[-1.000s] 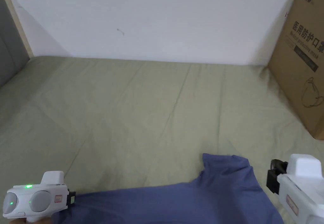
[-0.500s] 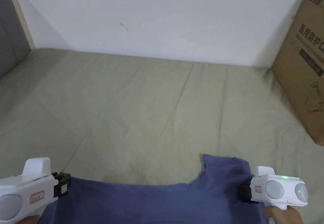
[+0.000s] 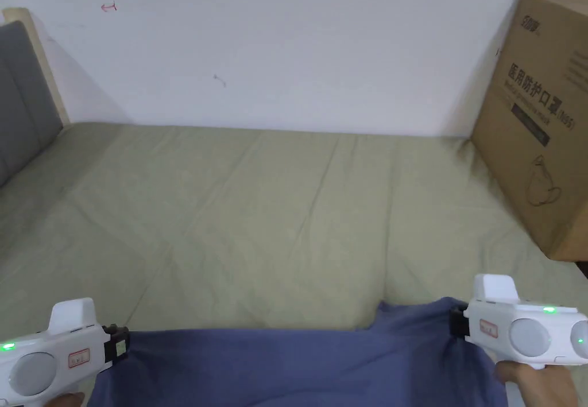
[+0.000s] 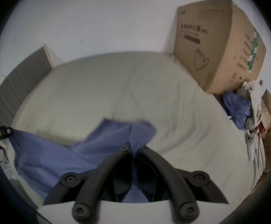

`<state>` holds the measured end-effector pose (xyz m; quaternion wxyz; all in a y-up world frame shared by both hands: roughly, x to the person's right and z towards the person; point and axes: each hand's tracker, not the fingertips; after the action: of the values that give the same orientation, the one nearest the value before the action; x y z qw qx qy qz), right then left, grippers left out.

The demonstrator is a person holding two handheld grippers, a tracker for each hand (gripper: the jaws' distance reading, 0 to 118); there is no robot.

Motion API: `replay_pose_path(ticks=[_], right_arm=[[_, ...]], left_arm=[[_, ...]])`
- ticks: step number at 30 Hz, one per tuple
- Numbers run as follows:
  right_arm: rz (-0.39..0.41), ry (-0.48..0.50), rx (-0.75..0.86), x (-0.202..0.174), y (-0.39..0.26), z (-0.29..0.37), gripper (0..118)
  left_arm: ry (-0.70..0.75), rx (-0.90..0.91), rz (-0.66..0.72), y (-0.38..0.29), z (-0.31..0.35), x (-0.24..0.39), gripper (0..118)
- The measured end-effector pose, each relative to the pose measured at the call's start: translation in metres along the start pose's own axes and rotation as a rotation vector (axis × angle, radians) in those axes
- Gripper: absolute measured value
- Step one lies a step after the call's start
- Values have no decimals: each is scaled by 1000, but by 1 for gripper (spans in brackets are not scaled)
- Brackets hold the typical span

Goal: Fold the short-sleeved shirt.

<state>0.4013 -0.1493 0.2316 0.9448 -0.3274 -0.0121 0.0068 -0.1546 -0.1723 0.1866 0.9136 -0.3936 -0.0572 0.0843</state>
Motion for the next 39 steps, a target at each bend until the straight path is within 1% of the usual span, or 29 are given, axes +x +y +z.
replay_pose_path(ticks=[2,3,6,7,8,11,12,13,17,19,20,23,25,28,29,32,36,37,39], right_arm=[[-11,15,68,6,14,27,2],[42,55,196,5,25,44,2],[35,71,303,4,55,86,2],[60,56,393,5,67,98,2],[-159,-72,149,14,73,102,2],[-145,-78,247,19,113,124,2],[-147,31,284,16,127,132,2],[-135,32,308,18,141,133,2],[-100,-12,398,19,193,145,2],[-109,-22,437,23,218,151,2],[-68,-67,484,26,231,154,2],[-83,-88,556,28,263,164,2],[-93,-73,587,35,283,163,2],[-102,-65,608,41,300,162,2],[-101,-67,610,35,300,162,2],[-89,-73,606,38,298,145,2],[-70,-78,563,38,278,109,2],[-72,-74,545,38,269,97,2],[-85,-66,500,40,250,74,2]], left_arm=[[-10,42,17,10,16,2,2],[-17,68,25,18,24,4,2],[-40,141,37,50,48,10,2],[-41,163,29,63,55,12,2],[-47,196,20,78,64,16,2],[-47,287,-8,126,88,29,2],[-45,313,-14,140,95,33,2],[-46,343,-22,156,102,38,2],[-33,430,-76,215,132,64,2],[-29,474,-85,239,144,75,2],[-34,481,-88,253,149,80,2],[-31,527,-115,286,159,94,2],[-14,554,-132,303,163,102,2],[-7,570,-149,325,158,110,2],[-4,570,-156,329,155,113,2],[5,561,-173,333,134,115,2],[19,503,-189,319,89,111,2],[2,457,-156,310,73,108,2],[8,413,-151,295,46,101,2]])
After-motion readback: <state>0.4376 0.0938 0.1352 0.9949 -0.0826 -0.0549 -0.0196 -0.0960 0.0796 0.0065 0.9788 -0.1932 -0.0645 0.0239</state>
